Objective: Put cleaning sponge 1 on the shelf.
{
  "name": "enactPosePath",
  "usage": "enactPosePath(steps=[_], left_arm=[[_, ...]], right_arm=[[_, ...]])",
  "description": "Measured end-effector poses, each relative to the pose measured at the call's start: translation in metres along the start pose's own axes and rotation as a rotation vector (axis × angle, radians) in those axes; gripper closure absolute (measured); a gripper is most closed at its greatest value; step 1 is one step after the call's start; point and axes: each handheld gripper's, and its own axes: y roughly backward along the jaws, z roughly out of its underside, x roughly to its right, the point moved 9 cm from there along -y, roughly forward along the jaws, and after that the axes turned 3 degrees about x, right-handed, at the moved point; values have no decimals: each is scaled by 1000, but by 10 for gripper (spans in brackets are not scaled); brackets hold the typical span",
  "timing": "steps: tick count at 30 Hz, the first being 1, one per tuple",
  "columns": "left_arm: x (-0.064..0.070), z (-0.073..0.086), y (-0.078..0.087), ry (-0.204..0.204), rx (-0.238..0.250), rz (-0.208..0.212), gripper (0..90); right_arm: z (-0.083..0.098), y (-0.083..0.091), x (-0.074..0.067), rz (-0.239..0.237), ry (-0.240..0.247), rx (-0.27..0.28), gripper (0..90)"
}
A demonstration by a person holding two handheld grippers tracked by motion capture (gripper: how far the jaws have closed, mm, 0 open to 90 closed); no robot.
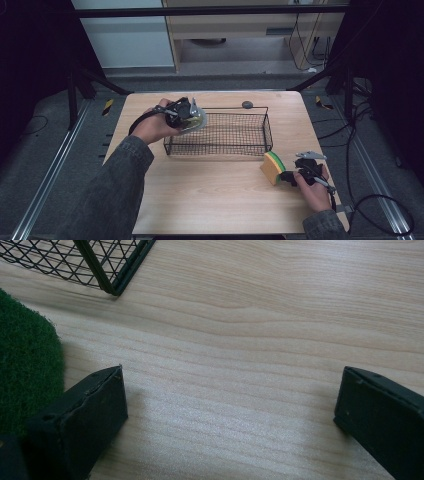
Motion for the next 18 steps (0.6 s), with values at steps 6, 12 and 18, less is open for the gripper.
enactPosePath(steps=[6, 12, 18], left_arm=[[2, 3, -5, -27, -10, 5, 703], [7, 9, -9, -34, -16, 27, 703], [11, 10, -15, -37, -24, 40, 703]], right_arm=[[0, 0, 0, -1, 5, -1, 7], [0, 0, 0, -1, 5, -1, 7], [0, 0, 0, 0, 5, -1, 7]])
